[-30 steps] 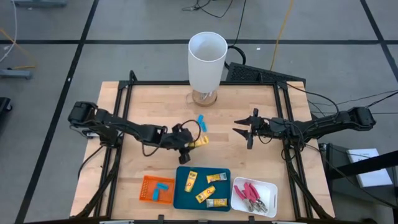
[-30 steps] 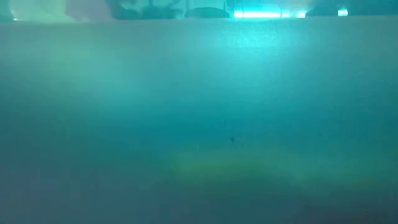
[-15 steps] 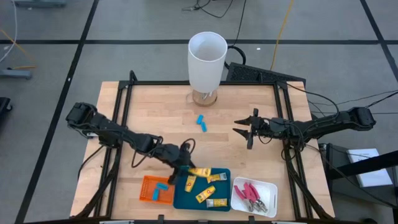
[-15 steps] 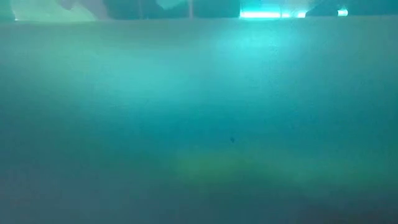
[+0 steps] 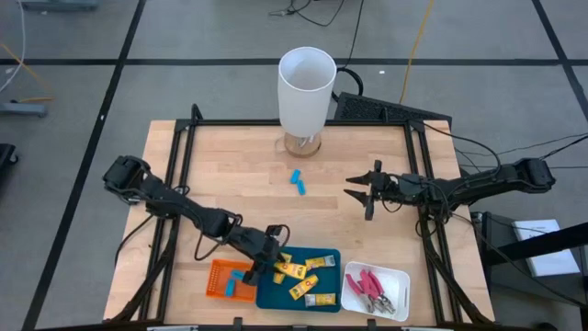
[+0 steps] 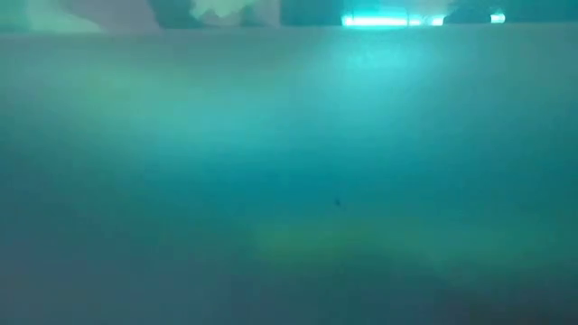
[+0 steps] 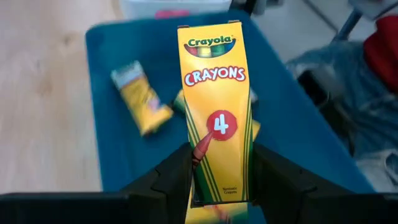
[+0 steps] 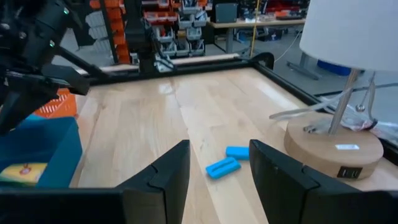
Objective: Pick & Place School Supplies
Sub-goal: Put the yellow crayon box into the blue bin
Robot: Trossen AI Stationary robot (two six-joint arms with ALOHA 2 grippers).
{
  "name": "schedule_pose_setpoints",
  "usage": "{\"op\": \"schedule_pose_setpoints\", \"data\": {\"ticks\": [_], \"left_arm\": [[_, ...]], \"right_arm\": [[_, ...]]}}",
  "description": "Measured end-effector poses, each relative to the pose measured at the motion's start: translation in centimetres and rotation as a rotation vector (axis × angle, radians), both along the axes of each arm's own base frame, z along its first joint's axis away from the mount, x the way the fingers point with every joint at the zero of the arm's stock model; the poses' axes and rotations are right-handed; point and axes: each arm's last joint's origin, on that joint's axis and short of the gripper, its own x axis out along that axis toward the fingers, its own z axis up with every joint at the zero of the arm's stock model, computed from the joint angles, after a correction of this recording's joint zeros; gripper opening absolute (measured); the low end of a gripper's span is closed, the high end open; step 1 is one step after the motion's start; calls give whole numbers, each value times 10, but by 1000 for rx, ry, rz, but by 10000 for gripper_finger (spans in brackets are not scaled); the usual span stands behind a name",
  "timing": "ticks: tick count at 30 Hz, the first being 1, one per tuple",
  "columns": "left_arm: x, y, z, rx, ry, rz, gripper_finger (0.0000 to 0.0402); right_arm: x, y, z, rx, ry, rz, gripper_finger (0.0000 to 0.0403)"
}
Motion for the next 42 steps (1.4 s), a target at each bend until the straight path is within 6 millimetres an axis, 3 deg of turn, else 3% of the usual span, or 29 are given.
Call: {"op": "schedule_pose_setpoints", "data": {"ticks": [8, 33, 37, 42], "left_arm": [[4, 2, -10, 4, 35, 8, 157], [5, 1, -8, -14, 14, 22, 159], [6, 2, -8, -16, 17, 67, 181], [6, 2, -8, -21, 20, 68, 239]], "right_arm": [[1, 0, -1, 0, 8, 1, 155], [1, 0, -1, 0, 10, 1, 155], [1, 0, -1, 0, 10, 1, 155], [1, 0, -1, 0, 10, 1, 155]]}}
